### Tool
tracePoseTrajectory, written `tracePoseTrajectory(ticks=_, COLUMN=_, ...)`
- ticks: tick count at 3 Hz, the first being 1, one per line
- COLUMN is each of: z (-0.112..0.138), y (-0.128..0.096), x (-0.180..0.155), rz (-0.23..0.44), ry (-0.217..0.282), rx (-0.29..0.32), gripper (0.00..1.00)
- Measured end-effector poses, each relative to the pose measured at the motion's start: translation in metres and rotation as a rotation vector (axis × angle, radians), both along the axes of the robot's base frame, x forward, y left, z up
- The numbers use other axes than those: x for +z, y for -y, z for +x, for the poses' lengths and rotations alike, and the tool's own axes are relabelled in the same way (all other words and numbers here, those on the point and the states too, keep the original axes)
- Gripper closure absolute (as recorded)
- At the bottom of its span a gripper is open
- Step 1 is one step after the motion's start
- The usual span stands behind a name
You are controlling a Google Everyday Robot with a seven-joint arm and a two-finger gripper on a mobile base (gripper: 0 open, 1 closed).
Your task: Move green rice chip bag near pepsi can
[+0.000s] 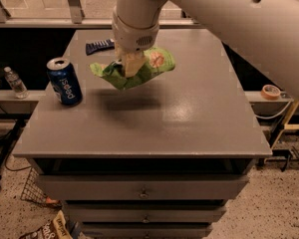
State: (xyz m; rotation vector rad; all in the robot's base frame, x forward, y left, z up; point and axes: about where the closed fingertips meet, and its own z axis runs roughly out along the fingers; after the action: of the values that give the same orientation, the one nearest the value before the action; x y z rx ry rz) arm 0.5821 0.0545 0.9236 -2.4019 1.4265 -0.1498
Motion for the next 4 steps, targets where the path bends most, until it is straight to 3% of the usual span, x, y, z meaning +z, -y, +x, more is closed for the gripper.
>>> tracePoseTrajectory(ticks=1, z=0.003, y=-0.017, x=-0.009, rz=0.013, ry=-0.014, rx=0.022, gripper=1.0)
tracePoseTrajectory(ticks=2, z=0.01, y=-0.037, x=-0.036, rz=0.023, ry=-0.065, rx=0.039, gripper=1.0)
tracePoseTrajectory(ticks=3, z=0.01, y=-0.037, x=-0.037, rz=0.023, ry=-0.067, rx=0.04, gripper=0.98)
tracePoseTrajectory(ticks=4, z=0.01, y=-0.038, x=-0.037, rz=0.023, ry=-0.067, rx=0.041, gripper=0.75)
